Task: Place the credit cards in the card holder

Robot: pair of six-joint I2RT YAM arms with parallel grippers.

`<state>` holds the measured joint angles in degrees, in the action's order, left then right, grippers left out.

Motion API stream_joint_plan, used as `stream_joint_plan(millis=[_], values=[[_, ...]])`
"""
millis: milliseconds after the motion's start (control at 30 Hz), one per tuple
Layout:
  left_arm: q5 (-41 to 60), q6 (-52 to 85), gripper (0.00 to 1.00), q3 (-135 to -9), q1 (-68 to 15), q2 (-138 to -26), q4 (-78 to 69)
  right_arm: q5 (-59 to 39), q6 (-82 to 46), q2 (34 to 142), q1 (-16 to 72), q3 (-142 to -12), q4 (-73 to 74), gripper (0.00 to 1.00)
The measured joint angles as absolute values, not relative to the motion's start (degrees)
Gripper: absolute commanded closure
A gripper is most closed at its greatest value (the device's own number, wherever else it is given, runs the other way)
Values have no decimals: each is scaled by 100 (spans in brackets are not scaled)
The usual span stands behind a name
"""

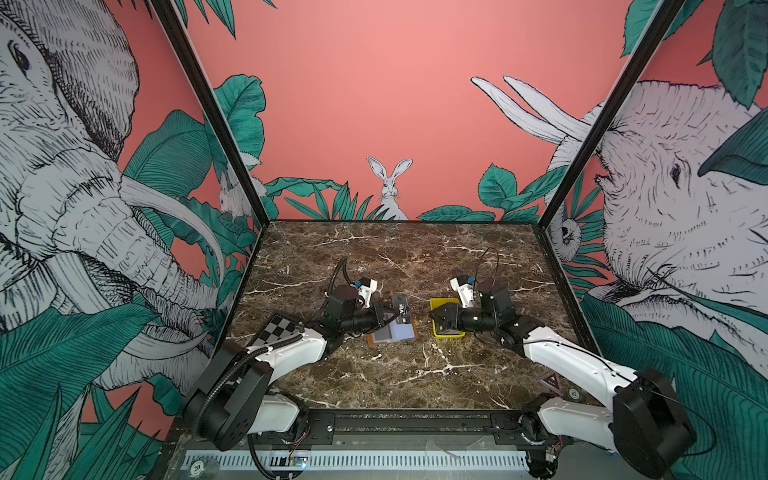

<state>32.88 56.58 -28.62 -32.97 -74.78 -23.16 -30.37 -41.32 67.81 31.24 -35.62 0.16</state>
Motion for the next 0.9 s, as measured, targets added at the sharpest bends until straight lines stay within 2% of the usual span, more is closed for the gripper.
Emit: stream_joint_plan(millis=[233, 500, 900], values=[[2792, 5382, 100, -2840, -3282, -6820, -1337, -2058, -3651, 6770, 3750, -3918, -666, 58], [2764, 5113, 100, -2491, -2958, -6477, -810, -1127, -3651, 7022, 4386, -4143, -899, 65], [2897, 4517, 100, -2477, -2657, -6187, -209, -659, -4027, 7907, 4737, -4416, -939, 80]])
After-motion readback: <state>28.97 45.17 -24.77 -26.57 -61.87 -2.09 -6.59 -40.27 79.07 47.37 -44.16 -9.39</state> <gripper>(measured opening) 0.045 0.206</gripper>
